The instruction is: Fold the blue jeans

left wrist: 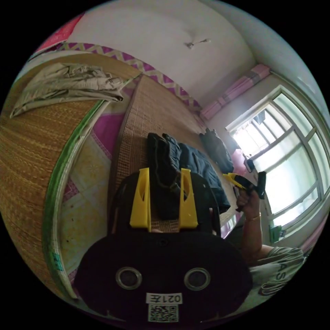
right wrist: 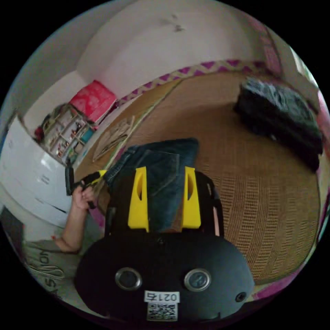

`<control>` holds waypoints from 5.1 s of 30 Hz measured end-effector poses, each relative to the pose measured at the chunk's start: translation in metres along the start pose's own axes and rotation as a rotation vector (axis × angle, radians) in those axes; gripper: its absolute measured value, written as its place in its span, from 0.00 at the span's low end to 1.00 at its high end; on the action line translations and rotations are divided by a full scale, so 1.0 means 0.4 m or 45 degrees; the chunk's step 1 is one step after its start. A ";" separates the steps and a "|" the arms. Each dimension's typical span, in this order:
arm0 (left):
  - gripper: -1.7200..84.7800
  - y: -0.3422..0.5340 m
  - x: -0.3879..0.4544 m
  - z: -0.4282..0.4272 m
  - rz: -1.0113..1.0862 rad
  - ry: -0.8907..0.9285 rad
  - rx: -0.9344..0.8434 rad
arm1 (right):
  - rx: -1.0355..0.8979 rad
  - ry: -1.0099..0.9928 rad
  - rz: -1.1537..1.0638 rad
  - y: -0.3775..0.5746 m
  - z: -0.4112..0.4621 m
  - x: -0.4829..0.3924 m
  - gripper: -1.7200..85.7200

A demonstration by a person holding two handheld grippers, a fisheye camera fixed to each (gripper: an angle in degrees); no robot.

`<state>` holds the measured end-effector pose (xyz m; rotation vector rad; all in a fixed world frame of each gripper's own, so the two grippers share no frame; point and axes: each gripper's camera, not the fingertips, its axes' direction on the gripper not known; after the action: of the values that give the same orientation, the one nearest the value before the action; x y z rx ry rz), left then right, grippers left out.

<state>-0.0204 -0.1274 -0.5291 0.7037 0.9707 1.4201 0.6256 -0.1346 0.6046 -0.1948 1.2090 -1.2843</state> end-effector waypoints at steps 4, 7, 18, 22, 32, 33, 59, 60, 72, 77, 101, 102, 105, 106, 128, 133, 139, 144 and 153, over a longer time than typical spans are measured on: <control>0.20 -0.060 -0.081 0.020 -0.078 0.069 -0.112 | -0.193 -0.304 0.252 -0.044 0.117 0.214 0.20; 0.20 -0.098 -0.146 0.045 -0.140 0.130 -0.258 | -0.235 -0.434 0.335 -0.061 0.184 0.292 0.18; 0.08 -0.167 -0.289 -0.012 -0.163 0.404 -0.212 | -0.330 -0.600 0.299 -0.165 0.268 0.355 0.10; 0.08 -0.216 -0.302 -0.148 -0.095 0.451 -0.066 | -0.304 -0.579 0.065 -0.265 0.225 0.237 0.09; 0.09 -0.546 -0.518 -0.575 -0.137 0.094 0.407 | -0.218 -0.689 -0.314 -0.740 0.498 -0.283 0.10; 0.10 -0.582 -0.553 -0.581 -0.182 0.047 0.432 | -0.189 -0.659 -0.321 -0.784 0.544 -0.332 0.11; 0.18 -0.011 0.144 0.211 0.305 -0.613 0.038 | -0.239 0.366 -0.447 0.004 0.221 -0.030 0.25; 0.20 0.001 0.172 0.272 0.293 -0.588 -0.021 | -0.217 0.523 -0.375 0.039 0.197 -0.001 0.27; 0.24 0.082 0.318 0.573 0.179 -0.822 -0.146 | -0.158 0.669 0.051 0.185 0.087 0.122 0.32; 0.24 0.119 0.359 0.626 0.185 -0.838 -0.147 | -0.161 0.674 0.050 0.216 0.058 0.122 0.32; 0.24 0.274 0.492 0.787 0.182 -0.836 -0.153 | -0.163 0.681 0.046 0.321 -0.062 0.154 0.32; 0.24 0.280 0.496 0.792 0.182 -0.836 -0.153 | -0.163 0.681 0.046 0.324 -0.066 0.156 0.32; 0.24 0.294 0.506 0.801 0.182 -0.837 -0.153 | -0.163 0.682 0.046 0.330 -0.077 0.162 0.32; 0.24 0.297 0.508 0.803 0.182 -0.837 -0.153 | -0.163 0.682 0.046 0.331 -0.079 0.163 0.32; 0.24 0.366 0.553 0.820 0.182 -0.839 -0.156 | -0.161 0.685 0.044 0.330 -0.133 0.208 0.32; 0.24 0.373 0.558 0.814 0.182 -0.839 -0.156 | -0.160 0.685 0.044 0.320 -0.139 0.216 0.32; 0.24 0.380 0.563 0.801 0.183 -0.840 -0.156 | -0.159 0.686 0.043 0.304 -0.143 0.224 0.32; 0.24 0.383 0.567 0.786 0.183 -0.840 -0.156 | -0.158 0.687 0.043 0.285 -0.145 0.228 0.32; 0.24 0.384 0.573 0.755 0.183 -0.841 -0.157 | -0.157 0.688 0.042 0.248 -0.145 0.227 0.32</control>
<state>0.1466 0.1542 -0.2838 1.0741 0.3194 1.2279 0.6256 -0.1438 0.4585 0.0930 1.7443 -1.2744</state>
